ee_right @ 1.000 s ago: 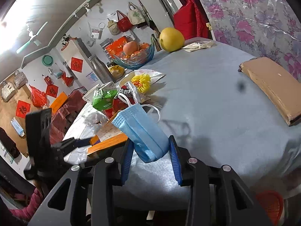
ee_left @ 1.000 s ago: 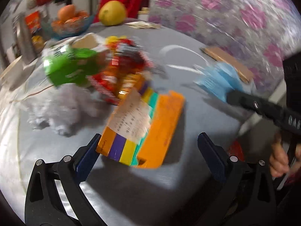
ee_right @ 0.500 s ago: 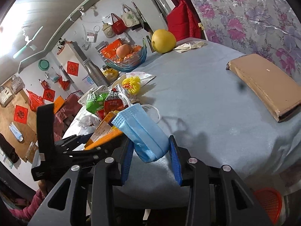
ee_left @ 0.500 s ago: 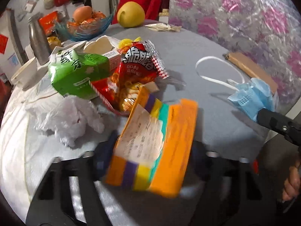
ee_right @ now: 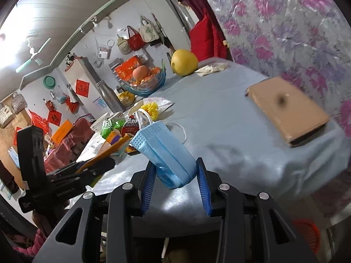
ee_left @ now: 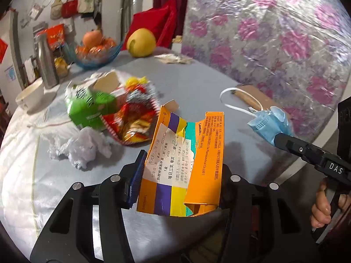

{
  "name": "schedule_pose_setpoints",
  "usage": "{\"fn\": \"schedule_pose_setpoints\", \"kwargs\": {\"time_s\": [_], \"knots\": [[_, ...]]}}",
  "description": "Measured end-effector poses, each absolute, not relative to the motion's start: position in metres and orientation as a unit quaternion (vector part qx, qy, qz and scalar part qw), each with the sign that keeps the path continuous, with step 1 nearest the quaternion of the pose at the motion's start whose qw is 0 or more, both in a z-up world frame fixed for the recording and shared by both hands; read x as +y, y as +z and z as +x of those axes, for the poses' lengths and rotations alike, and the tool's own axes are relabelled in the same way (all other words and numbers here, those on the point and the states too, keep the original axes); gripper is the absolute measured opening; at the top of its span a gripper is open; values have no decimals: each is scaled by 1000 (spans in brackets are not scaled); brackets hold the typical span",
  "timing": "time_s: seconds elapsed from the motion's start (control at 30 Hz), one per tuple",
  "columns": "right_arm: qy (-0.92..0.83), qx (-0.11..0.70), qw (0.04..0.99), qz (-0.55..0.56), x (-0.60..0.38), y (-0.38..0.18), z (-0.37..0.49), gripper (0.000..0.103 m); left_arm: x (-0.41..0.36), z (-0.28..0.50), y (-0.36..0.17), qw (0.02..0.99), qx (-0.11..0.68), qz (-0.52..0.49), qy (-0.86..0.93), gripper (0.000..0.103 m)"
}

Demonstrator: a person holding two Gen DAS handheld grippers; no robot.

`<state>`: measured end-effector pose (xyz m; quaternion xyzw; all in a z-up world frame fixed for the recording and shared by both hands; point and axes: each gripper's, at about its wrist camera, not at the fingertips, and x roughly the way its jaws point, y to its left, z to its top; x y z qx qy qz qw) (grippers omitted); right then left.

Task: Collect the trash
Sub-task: 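Carry mask and box to the red wastebasket and open both tools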

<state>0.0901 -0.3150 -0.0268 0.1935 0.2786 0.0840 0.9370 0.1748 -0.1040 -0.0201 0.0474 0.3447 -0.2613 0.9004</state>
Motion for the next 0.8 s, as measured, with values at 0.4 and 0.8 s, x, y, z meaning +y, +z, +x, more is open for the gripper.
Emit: {"fn": "schedule_pose_setpoints", "kwargs": {"time_s": [0.4,0.8], "knots": [[10,292,941,173,-380,-28,6,37,-175,122,-14,876,335,95,-333,52],[-90,442,865,221,-463,-169,-14,57,-270,92,-52,811,381,167,-410,52]]}}
